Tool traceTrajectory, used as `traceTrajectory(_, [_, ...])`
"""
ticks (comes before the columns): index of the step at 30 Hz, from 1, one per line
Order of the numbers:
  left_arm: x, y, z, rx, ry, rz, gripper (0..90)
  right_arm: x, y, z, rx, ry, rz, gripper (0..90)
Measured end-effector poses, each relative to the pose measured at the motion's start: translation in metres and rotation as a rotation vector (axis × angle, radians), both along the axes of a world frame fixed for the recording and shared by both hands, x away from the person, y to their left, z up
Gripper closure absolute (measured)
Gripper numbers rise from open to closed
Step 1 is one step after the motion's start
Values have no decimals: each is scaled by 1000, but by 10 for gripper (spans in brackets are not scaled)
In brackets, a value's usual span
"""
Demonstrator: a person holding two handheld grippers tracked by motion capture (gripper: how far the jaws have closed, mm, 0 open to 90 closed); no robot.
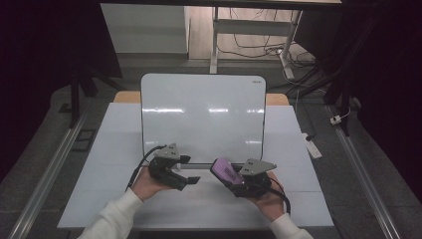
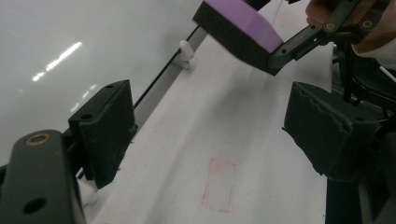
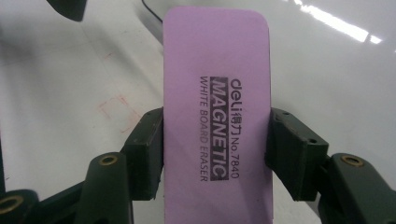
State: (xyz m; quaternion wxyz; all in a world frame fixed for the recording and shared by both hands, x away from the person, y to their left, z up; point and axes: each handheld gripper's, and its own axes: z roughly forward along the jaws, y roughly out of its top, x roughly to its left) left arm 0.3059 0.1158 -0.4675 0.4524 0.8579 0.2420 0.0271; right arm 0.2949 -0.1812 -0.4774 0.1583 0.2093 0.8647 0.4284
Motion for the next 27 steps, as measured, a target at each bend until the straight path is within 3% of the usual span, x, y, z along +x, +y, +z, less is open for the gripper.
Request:
traceTrajectory(5, [3,-8,0,8,3,-39,176,-1,4,-2,-4,10,31,406])
traceTrajectory(11, [5,-16,-1,-16,34,-94,186,-2,8,-3,-17,24,105,406])
traceTrajectory(17, [3,-24,-2,0,36,-148,220,-5,13,-3,-12,44,179,406])
traceTrajectory(22, [0,-30,-4,22,29,-224,285,-6,16,-4,-9,71,236,405])
traceTrajectory(24, [-2,-31,-3,49,6,-234,345,-6,16,-4,-1,89,252,405])
traceTrajectory(27, [-1,-31,-3,40,18,-230,380,-5,16,-4,2,99,253,403])
